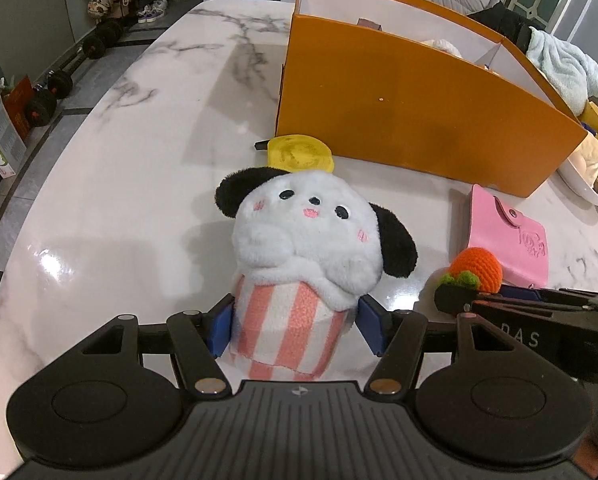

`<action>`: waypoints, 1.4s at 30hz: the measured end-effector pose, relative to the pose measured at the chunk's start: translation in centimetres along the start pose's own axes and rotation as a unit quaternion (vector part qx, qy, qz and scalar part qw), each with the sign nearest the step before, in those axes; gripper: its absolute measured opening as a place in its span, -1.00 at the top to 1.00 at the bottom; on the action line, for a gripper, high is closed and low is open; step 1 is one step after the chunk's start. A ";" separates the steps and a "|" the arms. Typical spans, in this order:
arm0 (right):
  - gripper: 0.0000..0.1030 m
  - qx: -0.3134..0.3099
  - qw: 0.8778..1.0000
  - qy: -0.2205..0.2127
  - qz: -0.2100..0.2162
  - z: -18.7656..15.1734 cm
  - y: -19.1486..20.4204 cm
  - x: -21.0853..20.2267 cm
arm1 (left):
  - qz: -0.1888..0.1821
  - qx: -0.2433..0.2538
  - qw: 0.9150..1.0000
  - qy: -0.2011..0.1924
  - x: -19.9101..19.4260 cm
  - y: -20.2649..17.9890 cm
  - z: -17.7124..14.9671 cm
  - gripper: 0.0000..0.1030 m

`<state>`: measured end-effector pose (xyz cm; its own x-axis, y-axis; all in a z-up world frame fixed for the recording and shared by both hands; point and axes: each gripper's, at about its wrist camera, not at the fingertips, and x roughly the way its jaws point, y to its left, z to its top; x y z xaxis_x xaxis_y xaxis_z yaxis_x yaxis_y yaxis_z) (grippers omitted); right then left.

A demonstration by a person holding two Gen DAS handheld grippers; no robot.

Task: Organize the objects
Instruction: 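Grasp the striped plush dog with the left gripper while the right grasps the crocheted fruit, then lift the plush dog and crocheted fruit and carry both over the orange box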

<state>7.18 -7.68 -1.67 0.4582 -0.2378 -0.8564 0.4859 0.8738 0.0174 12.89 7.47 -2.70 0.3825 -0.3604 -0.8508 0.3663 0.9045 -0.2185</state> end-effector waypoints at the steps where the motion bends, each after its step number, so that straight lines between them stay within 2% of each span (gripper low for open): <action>1: 0.07 0.001 1.000 -0.001 0.001 0.1 0.0 0.1 | 0.000 0.000 1.000 0.000 0.0 0.0 0.0 -0.43; 6: 0.07 0.007 1.000 -0.005 0.003 0.5 -0.1 0.5 | 0.002 0.002 1.000 -0.001 0.0 0.0 -0.1 -0.43; 14: 0.11 -0.017 1.000 -0.010 -0.008 0.0 0.0 0.1 | 0.004 0.001 1.000 0.000 0.0 -0.2 -0.1 -0.41; 33: 0.11 -0.031 0.999 -0.008 -0.021 -1.3 -2.4 -3.8 | -0.018 0.036 0.999 -0.008 -2.5 -3.2 -0.2 -0.41; 42: 0.11 -0.039 0.999 -0.026 -0.022 -0.3 -2.8 -6.4 | -0.027 0.049 0.998 -0.029 -4.8 -4.4 1.3 -0.41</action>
<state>2.68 -8.45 3.58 0.4762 -0.2969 -0.8277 0.4476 0.8921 -0.0624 10.57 4.94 2.97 0.4078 -0.4231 -0.8091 0.4676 0.8579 -0.2130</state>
